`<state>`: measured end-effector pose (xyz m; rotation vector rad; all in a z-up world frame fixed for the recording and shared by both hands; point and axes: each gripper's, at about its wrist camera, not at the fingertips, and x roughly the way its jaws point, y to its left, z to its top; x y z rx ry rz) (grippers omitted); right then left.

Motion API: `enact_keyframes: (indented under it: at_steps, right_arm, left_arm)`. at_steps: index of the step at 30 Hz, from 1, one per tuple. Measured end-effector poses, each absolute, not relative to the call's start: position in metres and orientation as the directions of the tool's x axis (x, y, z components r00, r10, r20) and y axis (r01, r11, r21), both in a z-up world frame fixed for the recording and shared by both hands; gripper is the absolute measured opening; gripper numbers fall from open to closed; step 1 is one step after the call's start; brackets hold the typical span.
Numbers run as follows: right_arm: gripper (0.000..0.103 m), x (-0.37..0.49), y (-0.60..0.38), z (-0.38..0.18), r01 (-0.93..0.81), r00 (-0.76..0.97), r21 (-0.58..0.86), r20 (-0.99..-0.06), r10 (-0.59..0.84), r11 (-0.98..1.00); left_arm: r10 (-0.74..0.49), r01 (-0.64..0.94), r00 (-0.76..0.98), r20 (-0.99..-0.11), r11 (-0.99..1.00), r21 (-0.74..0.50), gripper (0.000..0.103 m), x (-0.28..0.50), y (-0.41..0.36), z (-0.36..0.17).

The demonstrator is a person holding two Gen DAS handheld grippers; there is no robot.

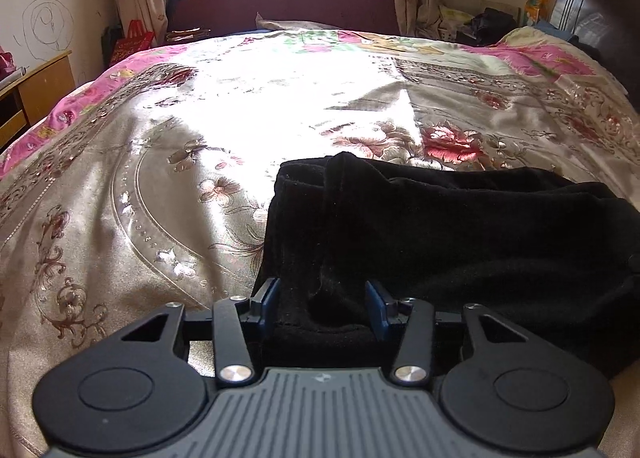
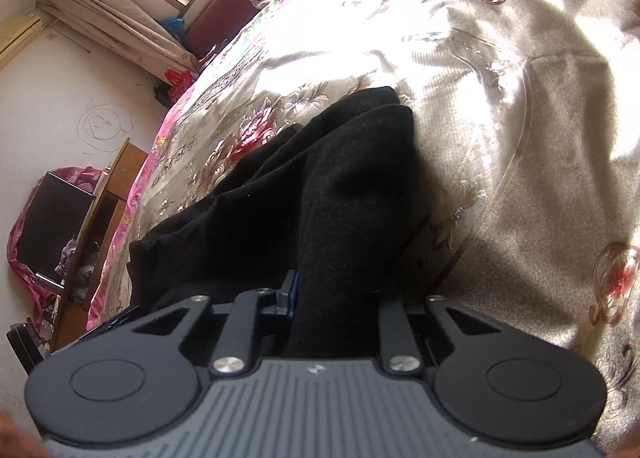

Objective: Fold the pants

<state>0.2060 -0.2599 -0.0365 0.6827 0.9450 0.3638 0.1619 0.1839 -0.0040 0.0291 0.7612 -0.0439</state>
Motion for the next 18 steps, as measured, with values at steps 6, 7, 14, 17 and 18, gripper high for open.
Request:
enact_keyframes:
  at_steps: [6, 7, 14, 17, 18]
  right_arm:
    - [0.039, 0.226, -0.257, -0.045, -0.013, 0.507, 0.724, -0.590, 0.629, 0.689]
    - [0.044, 0.228, -0.257, -0.046, -0.018, 0.499, 0.733, -0.583, 0.641, 0.680]
    - [0.034, 0.232, -0.242, -0.055, -0.019, 0.511, 0.689, -0.616, 0.600, 0.724]
    - [0.019, 0.219, -0.255, -0.046, -0.011, 0.530, 0.721, -0.584, 0.615, 0.693]
    - [0.017, 0.213, -0.259, -0.042, -0.020, 0.541, 0.717, -0.579, 0.610, 0.697]
  left_arm:
    - [-0.015, 0.016, 0.715, -0.699, 1.000, -0.006, 0.077, 0.173, 0.198, -0.004]
    - [-0.023, 0.023, 0.706, -0.707, 1.000, -0.009, 0.083, 0.176, 0.200, -0.007]
    - [-0.106, -0.017, 0.678, -0.728, 0.987, -0.160, 0.079, 0.188, 0.210, -0.023]
    - [-0.082, 0.021, 0.691, -0.718, 0.995, -0.093, 0.069, 0.178, 0.197, -0.016]
    - [-0.090, 0.028, 0.690, -0.718, 0.995, -0.097, 0.065, 0.175, 0.195, -0.013]
